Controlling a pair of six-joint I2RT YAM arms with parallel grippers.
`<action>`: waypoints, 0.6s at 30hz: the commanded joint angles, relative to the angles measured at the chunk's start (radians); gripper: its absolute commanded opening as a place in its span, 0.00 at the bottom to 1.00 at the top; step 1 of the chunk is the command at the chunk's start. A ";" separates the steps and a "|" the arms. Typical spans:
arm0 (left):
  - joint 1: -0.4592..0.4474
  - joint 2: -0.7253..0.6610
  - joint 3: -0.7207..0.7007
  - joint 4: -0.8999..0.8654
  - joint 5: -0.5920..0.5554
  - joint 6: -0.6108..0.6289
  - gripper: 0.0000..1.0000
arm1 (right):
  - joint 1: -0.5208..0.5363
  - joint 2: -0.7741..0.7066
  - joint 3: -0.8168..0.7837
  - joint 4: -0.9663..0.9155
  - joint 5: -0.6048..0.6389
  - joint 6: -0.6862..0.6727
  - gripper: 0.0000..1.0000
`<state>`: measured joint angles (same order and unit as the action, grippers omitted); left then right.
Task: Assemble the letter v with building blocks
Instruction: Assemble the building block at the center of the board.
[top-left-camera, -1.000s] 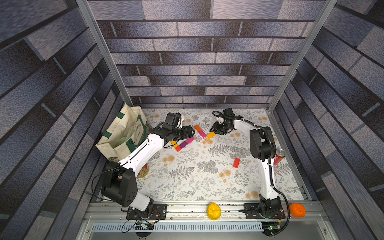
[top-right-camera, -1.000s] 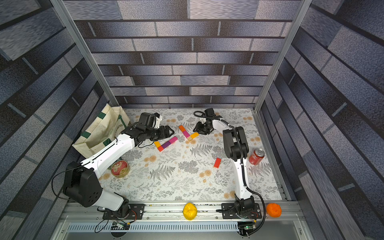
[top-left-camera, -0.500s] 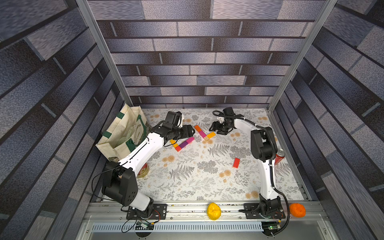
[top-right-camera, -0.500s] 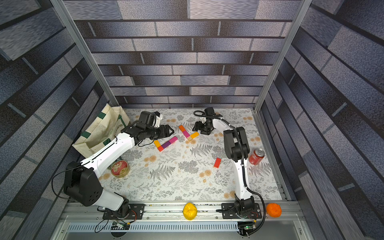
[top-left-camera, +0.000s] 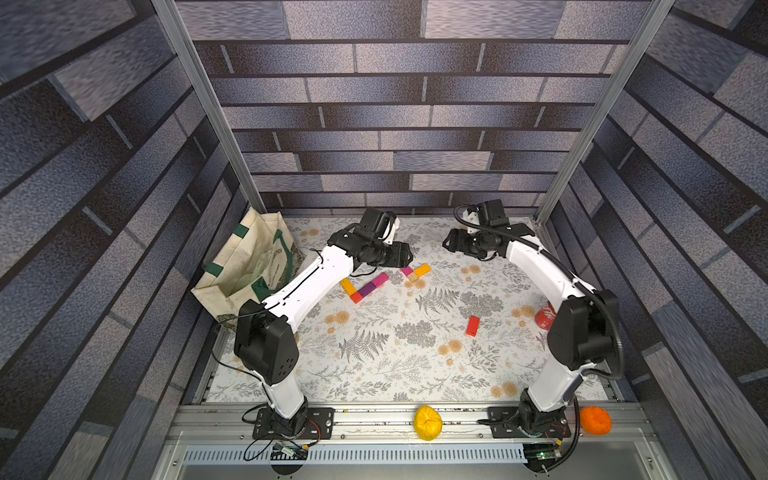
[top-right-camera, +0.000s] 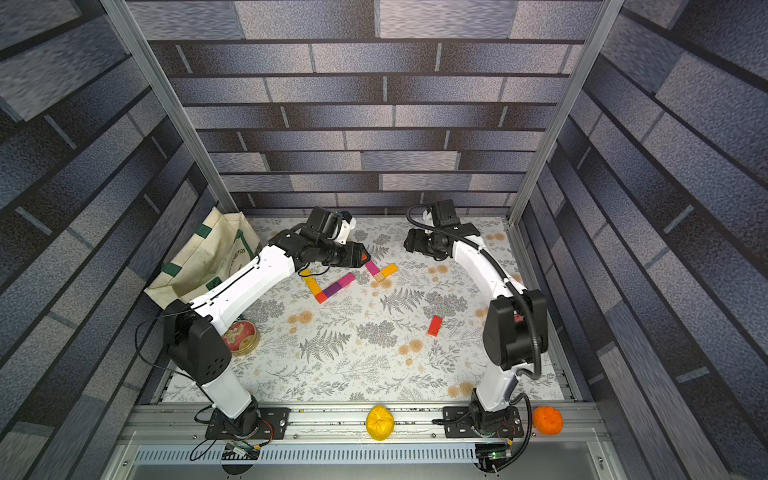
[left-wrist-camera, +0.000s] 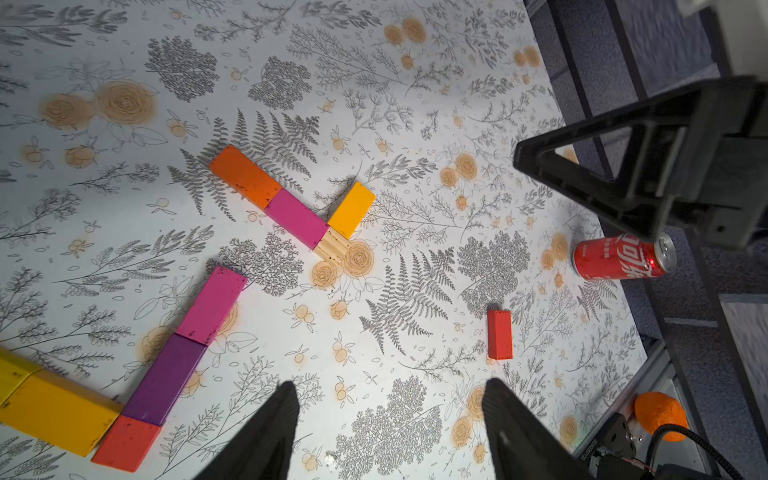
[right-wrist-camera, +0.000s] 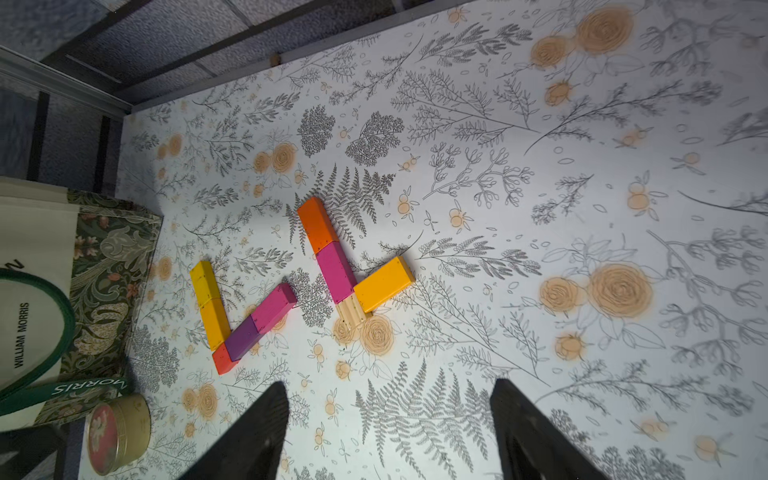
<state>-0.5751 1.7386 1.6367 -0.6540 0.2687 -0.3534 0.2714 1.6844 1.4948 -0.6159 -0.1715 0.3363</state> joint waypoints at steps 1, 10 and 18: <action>-0.045 0.050 0.078 -0.100 -0.018 0.042 0.73 | -0.009 -0.102 -0.121 -0.045 0.114 0.036 0.79; -0.183 0.275 0.316 -0.293 -0.053 0.061 0.71 | -0.008 -0.505 -0.459 -0.037 0.157 0.167 0.80; -0.306 0.468 0.529 -0.406 -0.087 0.080 0.71 | -0.009 -0.830 -0.639 -0.091 0.208 0.272 0.80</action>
<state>-0.8455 2.1689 2.0892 -0.9722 0.2153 -0.3092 0.2676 0.9245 0.8970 -0.6666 0.0044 0.5453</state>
